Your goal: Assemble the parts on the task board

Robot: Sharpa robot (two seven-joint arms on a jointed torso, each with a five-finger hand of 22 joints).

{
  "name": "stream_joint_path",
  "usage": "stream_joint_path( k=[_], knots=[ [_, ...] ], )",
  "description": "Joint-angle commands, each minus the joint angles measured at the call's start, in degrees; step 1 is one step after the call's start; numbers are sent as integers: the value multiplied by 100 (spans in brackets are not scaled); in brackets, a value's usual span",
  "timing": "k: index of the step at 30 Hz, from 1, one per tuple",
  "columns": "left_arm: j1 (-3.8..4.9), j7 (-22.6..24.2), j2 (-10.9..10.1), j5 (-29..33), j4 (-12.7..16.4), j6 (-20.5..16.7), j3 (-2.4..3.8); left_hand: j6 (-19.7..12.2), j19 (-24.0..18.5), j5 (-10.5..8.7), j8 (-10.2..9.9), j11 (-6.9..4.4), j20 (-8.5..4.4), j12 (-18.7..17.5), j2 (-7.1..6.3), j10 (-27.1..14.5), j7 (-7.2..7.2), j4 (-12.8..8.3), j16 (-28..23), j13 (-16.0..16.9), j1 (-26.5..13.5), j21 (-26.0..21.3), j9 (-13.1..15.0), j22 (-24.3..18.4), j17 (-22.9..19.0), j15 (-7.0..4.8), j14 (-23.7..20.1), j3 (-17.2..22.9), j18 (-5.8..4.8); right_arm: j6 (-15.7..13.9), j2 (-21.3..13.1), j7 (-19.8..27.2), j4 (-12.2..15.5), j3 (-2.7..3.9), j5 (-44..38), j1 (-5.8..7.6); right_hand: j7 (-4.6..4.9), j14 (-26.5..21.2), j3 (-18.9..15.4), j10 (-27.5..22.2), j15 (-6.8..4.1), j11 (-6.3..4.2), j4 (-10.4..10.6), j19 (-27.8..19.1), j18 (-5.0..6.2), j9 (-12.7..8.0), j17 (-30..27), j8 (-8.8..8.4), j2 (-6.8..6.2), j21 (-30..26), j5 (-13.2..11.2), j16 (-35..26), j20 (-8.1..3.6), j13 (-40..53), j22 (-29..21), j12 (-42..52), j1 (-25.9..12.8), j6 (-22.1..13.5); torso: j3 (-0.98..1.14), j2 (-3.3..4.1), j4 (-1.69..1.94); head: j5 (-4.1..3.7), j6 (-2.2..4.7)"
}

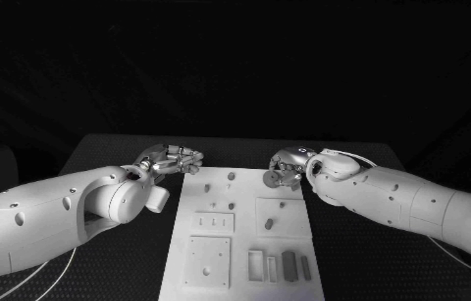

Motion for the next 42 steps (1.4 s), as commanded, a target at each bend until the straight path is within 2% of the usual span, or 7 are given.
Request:
stream_joint_path(
  k=[1, 6, 16, 20, 35, 38, 42],
  knots=[
    [6, 43, 9, -2, 19, 94, 4, 6, -33, -4, -27, 22, 15, -18, 4, 11, 34, -1, -29, 10, 45, 21, 10, 106, 7, 30, 10, -10, -6, 168, 22, 73, -28, -1, -27, -12, 203, 48, 72, -6, 5, 13, 22, 22, 166, 9, 12, 24, 30, 44, -28, 27, -18, -11, 91, 26, 35, 302, 1, 0, -1, 4, -15],
    [6, 38, 1, -2, 21, 96, 4, 6, -34, -4, -29, 22, 15, -21, 3, 10, 35, -1, -30, 11, 43, 21, 11, 106, 8, 30, 10, -10, -6, 186, 26, 70, -65, -1, -39, -20, 208, 50, 127, -8, 8, 17, 48, 22, 166, 15, 18, 32, 33, 54, -28, 31, -22, -22, 90, 39, 45, 323, 4, -4, 3, 5, -25],
    [6, 32, -6, -6, 32, 97, 4, 6, -35, -5, -32, 23, 16, -25, 2, 11, 36, -1, -33, 13, 43, 22, 12, 106, 11, 31, 10, -11, -6, 171, 70, 64, -82, -2, -65, -51, 236, 48, 121, -25, 32, 44, 26, 14, 166, -9, 29, -27, -64, 77, -24, 33, -25, -48, 91, 61, 29, 231, 9, 1, -5, 10, -44],
    [6, 25, -10, -8, 46, 95, 4, 5, -36, -5, -33, 23, 16, -27, 2, 11, 36, -1, -35, 14, 43, 22, 13, 106, 12, 31, 11, -10, -5, 269, 96, 45, -117, -7, -109, -75, 241, 49, 101, -27, 39, 49, 26, 14, 166, -9, 32, -27, -67, 82, -21, 33, -23, -54, 90, 68, 9, 235, 7, 1, 2, 12, -61],
    [6, 17, -5, -11, 55, 94, 4, 7, -37, -2, -36, 23, 16, -33, 2, 13, 36, -4, -39, 17, 49, 23, 15, 106, 16, 30, 12, -7, -4, 468, 165, 62, -232, -55, -138, -162, 245, 50, 103, -39, 48, 55, 19, -1, 166, -3, 36, 3, 17, 88, -3, 26, -12, -82, 85, 87, -11, 323, 7, 0, 1, 20, -106],
    [6, 18, -6, -12, 54, 89, 4, 7, -37, -2, -36, 23, 16, -34, 2, 14, 36, -4, -40, 18, 50, 24, 16, 106, 17, 30, 12, -6, -4, 502, 177, 63, -234, -74, -149, -168, 246, 48, 120, -44, 50, 57, 14, -10, 166, -11, 36, -5, 31, 88, 44, 21, -4, -94, 84, 93, -20, 330, 5, -5, 6, 15, -121],
    [6, 21, -7, -12, 55, 83, 4, 8, -37, -1, -37, 22, 16, -35, 2, 15, 36, -5, -41, 19, 52, 24, 17, 106, 18, 30, 12, -5, -4, 345, 171, 47, -194, -88, -161, -170, 239, 56, 183, -42, 46, 50, -27, -17, 166, -16, 43, 13, 77, 102, 310, 18, 11, -127, 84, 120, -30, 416, 4, -5, 2, 17, -124]
  ],
)
